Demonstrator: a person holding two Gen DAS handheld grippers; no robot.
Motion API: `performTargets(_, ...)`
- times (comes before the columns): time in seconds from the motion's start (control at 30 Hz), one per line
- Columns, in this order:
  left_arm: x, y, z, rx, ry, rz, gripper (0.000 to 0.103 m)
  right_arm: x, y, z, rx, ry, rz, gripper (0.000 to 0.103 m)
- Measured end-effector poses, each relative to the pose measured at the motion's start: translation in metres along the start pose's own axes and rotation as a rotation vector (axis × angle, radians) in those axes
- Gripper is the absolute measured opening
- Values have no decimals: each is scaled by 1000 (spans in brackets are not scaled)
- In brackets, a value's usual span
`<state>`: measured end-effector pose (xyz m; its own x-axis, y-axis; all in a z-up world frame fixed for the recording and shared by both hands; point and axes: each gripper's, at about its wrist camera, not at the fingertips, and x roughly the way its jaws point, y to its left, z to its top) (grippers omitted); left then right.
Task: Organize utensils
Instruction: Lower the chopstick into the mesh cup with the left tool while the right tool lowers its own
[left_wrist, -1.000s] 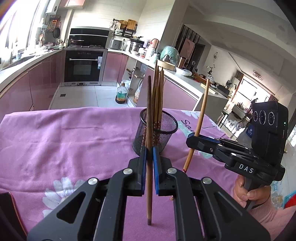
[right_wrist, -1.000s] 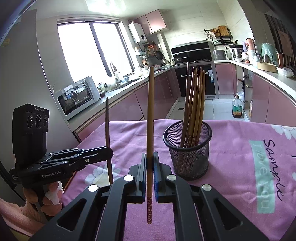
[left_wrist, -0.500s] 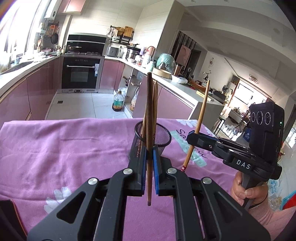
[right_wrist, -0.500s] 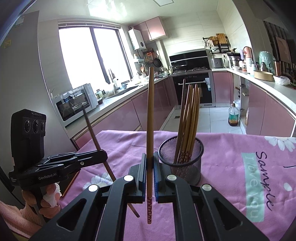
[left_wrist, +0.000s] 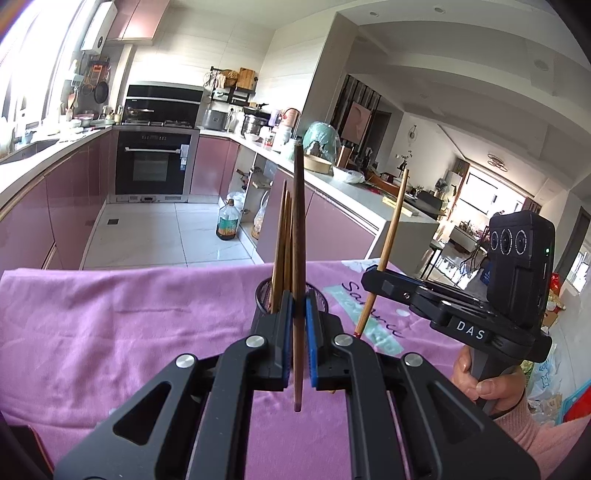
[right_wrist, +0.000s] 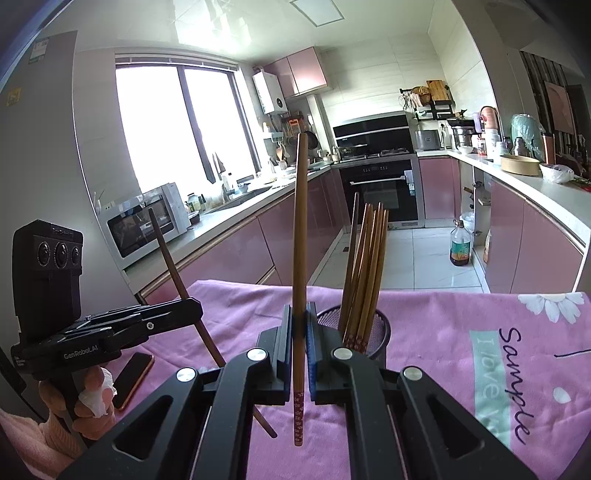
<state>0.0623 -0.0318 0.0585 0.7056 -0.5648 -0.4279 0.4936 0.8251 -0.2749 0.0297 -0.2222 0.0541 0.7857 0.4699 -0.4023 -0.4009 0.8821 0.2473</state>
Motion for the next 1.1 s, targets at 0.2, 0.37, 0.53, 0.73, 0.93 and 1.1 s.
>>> performTargets(0.2, -1, -5, 17, 8, -31, -9, 7, 1, -2, 12, -5, -21, 7, 6)
performTargets(0.37, -3, -10, 30, 17, -58, -8, 7, 3, -1, 21, -13, -38, 12, 6)
performTargets(0.53, -4, -14, 44, 15, -82, -15, 7, 5, -3, 31, -17, -49, 6, 6)
performTargets(0.73, 2, -17, 59, 16, -98, -12, 7, 7, -5, 36, -18, -68, -3, 6)
performTargets(0.93, 6, -15, 62, 21, -114, 4, 7, 12, -9, 43, -14, -79, -17, 6)
performTargets(1.1, 16, -18, 60, 27, -107, 35, 7, 18, -12, 42, 1, -80, -18, 6)
